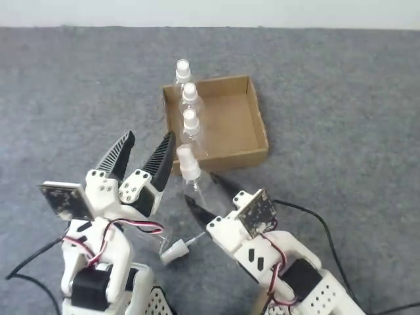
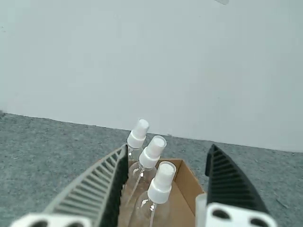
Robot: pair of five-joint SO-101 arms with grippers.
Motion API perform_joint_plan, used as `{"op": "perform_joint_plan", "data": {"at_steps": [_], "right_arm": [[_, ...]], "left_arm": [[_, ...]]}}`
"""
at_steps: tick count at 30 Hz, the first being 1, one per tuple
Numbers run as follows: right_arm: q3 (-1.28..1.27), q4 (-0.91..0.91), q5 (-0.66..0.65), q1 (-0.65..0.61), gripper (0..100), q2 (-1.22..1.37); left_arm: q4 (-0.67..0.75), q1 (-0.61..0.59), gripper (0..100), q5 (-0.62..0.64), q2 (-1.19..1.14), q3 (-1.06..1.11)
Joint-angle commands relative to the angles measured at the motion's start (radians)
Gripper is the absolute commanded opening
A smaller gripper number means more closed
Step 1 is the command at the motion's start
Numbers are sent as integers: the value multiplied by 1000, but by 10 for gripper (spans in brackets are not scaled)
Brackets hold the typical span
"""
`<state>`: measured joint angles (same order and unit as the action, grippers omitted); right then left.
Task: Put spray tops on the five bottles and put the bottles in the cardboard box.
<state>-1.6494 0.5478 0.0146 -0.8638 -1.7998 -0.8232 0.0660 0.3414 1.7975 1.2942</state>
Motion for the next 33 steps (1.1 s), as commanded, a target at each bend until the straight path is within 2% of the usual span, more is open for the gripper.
{"op": "perform_joint_plan", "data": {"at_steps": [1,12,15,20,23,27,33], "right_arm": [[83,-27,-2,-35,7,-18],[112,-25,-2,-38,7,-18],[110,-18,-2,-38,7,-18],[110,-25,-6,-36,7,-18],[110,-25,-78,-36,7,-18],[112,-27,-155,-36,7,-18],[107,-91,-163,-36,7,-18]], "left_arm": [[29,-6,246,11,11,-8],[29,35,246,11,12,13],[32,9,246,15,12,8],[29,-71,246,98,12,-33],[35,-123,246,103,12,-39],[69,-138,246,101,12,-39],[41,-143,246,98,12,-28]]}}
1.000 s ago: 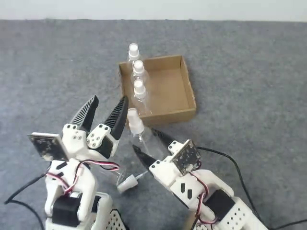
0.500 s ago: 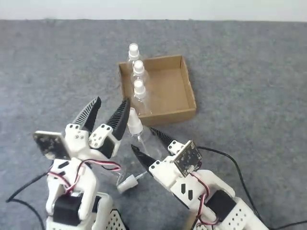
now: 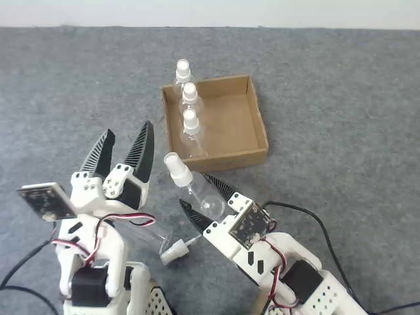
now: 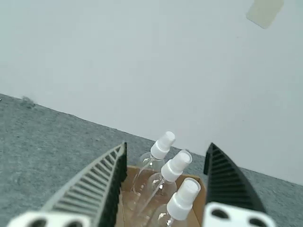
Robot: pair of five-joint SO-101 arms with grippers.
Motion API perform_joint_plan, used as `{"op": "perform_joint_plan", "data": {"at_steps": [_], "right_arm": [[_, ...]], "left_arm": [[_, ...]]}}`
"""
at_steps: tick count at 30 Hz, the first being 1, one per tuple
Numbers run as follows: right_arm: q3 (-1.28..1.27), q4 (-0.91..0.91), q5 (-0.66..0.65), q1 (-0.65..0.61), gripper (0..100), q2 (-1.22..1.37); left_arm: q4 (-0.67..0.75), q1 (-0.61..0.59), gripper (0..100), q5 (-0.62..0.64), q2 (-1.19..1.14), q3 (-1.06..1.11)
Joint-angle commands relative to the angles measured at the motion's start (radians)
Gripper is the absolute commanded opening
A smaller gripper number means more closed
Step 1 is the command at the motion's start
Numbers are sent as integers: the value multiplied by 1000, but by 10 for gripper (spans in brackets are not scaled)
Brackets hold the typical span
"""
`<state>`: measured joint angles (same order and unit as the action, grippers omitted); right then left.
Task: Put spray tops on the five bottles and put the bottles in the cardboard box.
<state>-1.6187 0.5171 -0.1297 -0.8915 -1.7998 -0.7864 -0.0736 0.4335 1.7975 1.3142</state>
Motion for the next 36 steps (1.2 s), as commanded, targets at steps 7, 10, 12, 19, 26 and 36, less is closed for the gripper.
{"op": "perform_joint_plan", "data": {"at_steps": [7,10,12,19,26,36], "right_arm": [[71,-125,-12,-61,7,-18],[71,-125,-12,-79,7,-18],[69,-125,-12,-77,7,-18],[31,-136,-12,-73,7,-18],[34,-136,-12,-71,7,-18],[34,-136,-12,-71,7,-18]], "left_arm": [[-51,5,246,11,12,-39],[-52,48,246,6,12,-28],[-55,78,246,-20,12,-24],[-115,132,246,-100,14,-28],[-115,127,246,-101,14,-28],[-109,-41,246,-23,14,-44]]}}
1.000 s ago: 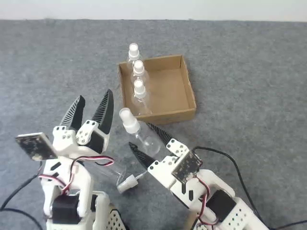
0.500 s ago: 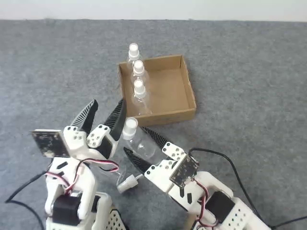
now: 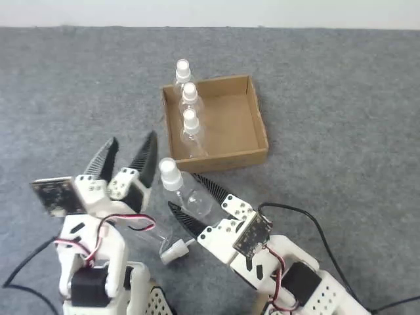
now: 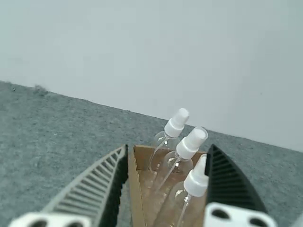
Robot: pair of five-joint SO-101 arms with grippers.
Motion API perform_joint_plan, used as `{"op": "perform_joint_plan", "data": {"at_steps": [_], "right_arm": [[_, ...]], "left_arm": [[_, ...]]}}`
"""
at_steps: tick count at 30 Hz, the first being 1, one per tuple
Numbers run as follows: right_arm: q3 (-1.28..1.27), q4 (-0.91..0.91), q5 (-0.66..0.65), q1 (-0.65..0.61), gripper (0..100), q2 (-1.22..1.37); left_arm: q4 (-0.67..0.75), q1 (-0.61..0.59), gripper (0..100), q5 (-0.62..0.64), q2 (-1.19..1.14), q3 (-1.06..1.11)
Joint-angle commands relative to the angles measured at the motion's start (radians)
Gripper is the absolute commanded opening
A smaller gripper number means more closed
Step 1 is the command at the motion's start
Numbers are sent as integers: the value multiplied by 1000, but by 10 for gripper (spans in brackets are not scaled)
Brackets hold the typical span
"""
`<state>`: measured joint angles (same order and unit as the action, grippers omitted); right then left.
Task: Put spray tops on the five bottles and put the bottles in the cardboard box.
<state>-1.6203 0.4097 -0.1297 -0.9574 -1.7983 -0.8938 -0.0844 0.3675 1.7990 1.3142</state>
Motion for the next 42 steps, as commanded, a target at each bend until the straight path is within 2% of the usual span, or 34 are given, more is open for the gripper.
{"op": "perform_joint_plan", "data": {"at_steps": [1,4,12,20,42], "right_arm": [[35,-28,-12,-5,7,-19],[35,-28,-12,-5,7,-19],[35,-28,-12,-4,7,-19],[31,-28,-11,71,7,-19],[21,-16,-11,74,7,-19]], "left_arm": [[-6,-26,246,43,12,-42],[-8,3,246,32,12,-38],[-75,141,246,-97,12,-39],[-101,233,246,-152,12,-39],[-100,235,246,-150,12,-44]]}}
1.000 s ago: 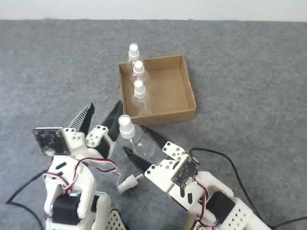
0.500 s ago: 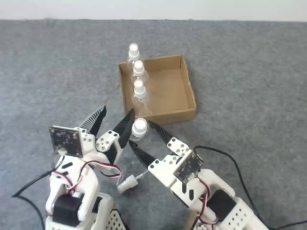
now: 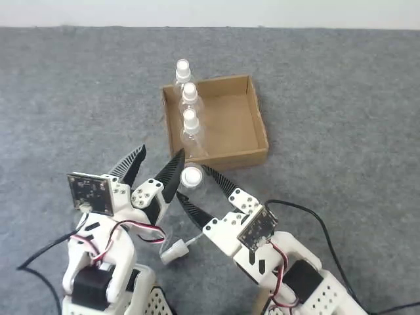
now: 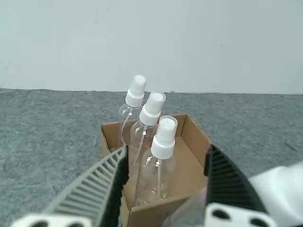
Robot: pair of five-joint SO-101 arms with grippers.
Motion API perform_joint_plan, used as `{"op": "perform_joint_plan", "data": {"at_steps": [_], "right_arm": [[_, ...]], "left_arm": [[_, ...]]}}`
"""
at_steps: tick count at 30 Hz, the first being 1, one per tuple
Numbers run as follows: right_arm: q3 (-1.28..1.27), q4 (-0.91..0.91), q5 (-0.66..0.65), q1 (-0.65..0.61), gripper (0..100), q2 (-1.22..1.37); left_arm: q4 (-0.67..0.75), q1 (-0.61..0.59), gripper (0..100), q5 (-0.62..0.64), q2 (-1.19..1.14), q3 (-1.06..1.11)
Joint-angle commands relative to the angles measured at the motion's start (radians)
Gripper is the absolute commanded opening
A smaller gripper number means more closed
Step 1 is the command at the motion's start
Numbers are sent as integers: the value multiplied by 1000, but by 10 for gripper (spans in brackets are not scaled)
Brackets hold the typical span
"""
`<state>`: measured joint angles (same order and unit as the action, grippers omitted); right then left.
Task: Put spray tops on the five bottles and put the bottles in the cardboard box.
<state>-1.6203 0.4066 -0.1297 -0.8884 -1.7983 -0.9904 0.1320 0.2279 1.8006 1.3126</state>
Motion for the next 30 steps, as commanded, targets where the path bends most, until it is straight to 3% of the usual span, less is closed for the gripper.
{"op": "perform_joint_plan", "data": {"at_steps": [1,18,25,30], "right_arm": [[17,-13,-11,5,7,-19],[0,-10,-12,7,7,-19],[-3,113,-11,7,7,-19],[5,168,-11,16,7,-19]], "left_arm": [[-3,23,246,-11,11,-42],[-23,14,246,-55,11,-61],[-23,12,246,-63,11,-68],[-34,-132,246,-61,11,-64]]}}
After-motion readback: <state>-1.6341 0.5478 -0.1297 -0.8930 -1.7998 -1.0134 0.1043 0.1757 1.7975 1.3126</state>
